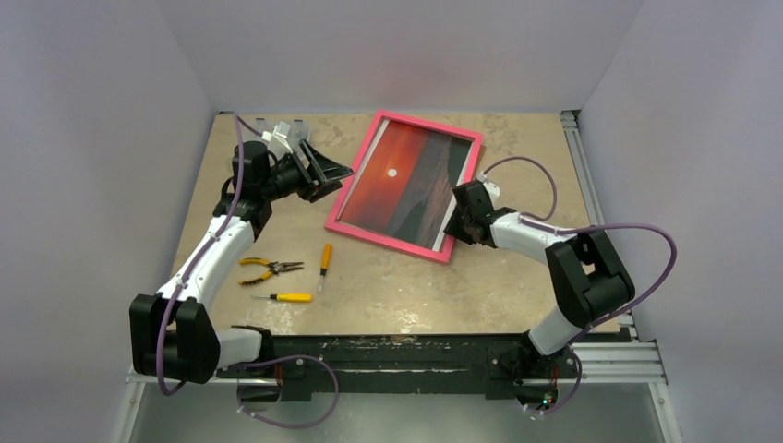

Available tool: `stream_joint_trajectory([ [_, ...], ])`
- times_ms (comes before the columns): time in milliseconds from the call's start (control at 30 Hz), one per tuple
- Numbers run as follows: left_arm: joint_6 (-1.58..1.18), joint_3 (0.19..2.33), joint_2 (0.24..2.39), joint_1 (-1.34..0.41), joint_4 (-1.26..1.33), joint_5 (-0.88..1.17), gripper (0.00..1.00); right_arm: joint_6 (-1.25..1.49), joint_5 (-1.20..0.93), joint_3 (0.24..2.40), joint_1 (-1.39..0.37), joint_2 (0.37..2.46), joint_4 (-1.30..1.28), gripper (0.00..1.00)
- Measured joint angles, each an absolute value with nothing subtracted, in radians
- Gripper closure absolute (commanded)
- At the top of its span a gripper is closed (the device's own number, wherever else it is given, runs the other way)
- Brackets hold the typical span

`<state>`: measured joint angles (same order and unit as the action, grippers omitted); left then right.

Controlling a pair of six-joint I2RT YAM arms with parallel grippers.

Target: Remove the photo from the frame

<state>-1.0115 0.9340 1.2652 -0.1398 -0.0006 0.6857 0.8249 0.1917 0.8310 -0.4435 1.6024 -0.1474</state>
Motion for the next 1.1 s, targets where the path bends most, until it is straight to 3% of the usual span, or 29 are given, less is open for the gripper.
stream_joint_trajectory([
  [167,-1.011,0.934,1.265,-0.14,-0.001,0.686,0.35,0.825,0.228,0.887,-0.461,1.617,-0.237,0.85],
  [267,-1.011,0.934,1.265,-0.14,0.0,0.686,0.35,0.824,0.244,0.95,-0.462,1.617,-0.324,1.0],
  [767,-1.012,0.934,1.265,-0.144,0.006,0.696,0.35,0.827,0.274,1.136,-0.446,1.495,-0.614,1.0],
  [1100,-1.013,0.934,1.265,-0.167,0.008,0.704,0.35,0.688,0.318,1.057,-0.187,1.235,-0.752,1.0],
])
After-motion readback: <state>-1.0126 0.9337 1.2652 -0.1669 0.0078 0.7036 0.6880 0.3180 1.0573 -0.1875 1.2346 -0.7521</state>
